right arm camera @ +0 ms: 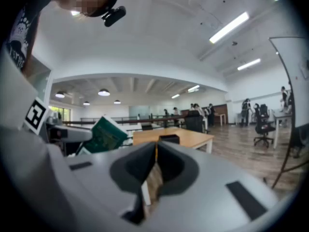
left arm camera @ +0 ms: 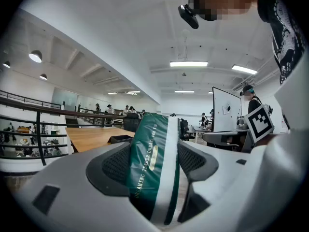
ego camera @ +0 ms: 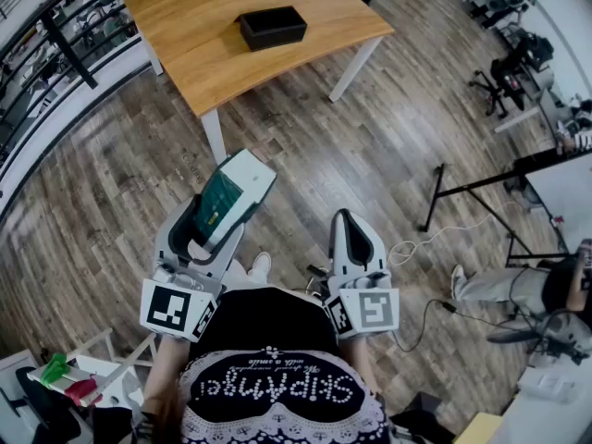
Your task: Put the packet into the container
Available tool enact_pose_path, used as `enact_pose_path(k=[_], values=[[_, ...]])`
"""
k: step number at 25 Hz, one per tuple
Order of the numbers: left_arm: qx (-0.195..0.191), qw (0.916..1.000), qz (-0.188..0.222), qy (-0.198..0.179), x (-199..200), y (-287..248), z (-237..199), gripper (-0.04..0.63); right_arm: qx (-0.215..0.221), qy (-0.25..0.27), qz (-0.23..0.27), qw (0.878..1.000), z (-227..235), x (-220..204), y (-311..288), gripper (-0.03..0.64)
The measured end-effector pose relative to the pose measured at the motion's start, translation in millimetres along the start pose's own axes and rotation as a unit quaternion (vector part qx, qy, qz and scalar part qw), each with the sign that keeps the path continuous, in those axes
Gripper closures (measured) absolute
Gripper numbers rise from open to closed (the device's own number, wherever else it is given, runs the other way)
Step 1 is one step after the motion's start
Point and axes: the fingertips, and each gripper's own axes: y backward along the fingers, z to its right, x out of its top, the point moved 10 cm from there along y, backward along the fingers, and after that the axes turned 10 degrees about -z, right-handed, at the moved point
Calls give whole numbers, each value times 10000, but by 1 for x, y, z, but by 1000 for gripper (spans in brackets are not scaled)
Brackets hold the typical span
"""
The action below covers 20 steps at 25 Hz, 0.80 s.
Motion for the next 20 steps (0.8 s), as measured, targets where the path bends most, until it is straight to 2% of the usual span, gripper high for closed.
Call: enact_pose_path(k=[11,20], values=[[10,10000,29,30,0,5,-3,258,133,99,2,9999,-6,1,-2,581],[57,10000,30,37,-3,8,1,258,148,-103,40,9998,0,-8,4,581]])
